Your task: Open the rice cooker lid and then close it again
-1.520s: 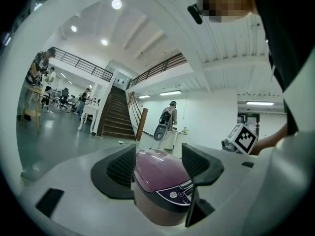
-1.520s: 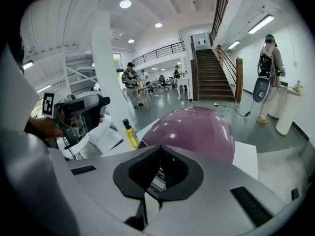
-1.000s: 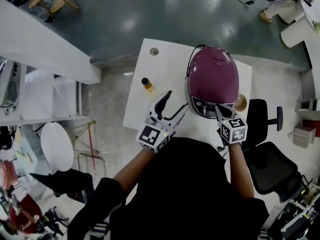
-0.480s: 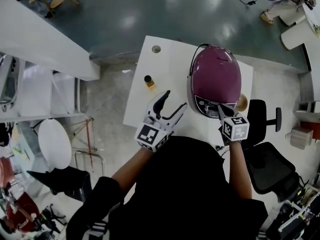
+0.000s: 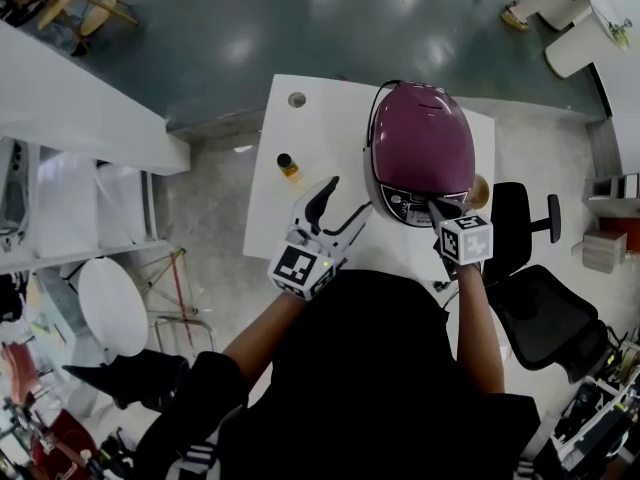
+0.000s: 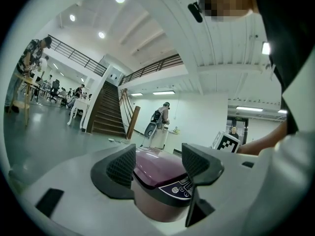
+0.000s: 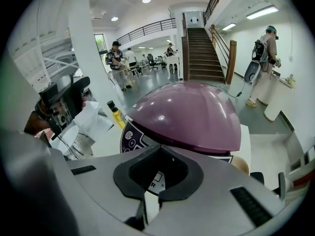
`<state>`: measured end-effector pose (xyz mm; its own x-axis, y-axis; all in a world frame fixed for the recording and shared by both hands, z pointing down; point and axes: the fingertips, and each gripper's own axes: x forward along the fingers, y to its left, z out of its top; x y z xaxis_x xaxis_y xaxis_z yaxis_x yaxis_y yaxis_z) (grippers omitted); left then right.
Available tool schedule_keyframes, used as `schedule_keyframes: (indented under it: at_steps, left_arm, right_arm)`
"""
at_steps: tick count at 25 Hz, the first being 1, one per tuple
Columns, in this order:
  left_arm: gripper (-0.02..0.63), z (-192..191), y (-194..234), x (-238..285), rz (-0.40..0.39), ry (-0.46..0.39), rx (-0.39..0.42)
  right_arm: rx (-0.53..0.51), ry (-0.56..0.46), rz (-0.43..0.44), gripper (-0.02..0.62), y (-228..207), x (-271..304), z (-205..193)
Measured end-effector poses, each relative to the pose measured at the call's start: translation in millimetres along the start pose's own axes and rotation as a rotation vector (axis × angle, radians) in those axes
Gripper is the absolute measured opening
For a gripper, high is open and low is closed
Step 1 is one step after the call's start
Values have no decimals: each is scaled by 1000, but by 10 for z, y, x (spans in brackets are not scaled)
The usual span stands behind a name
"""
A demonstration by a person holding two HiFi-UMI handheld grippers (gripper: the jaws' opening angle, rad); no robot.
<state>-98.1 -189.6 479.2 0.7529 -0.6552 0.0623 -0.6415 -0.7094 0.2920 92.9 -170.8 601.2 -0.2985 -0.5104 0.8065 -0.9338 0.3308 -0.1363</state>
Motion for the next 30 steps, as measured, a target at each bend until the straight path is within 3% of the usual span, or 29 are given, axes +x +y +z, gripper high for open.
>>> schedule_keyframes:
  at_steps: [8,12,30]
  left_arm:
    - [268,50,-102,30,-52,3,-26]
    - [268,131,-124,43,-76,-21,-1]
    - [268,233,-49,-116,-63,-39,-54]
  right_arm:
    - [14,-20,-39,-2,-18,-4,1]
    - [27,-20,-40,0,-20,-14,-11]
    - [32,-30,-75,-2,-27,2,27]
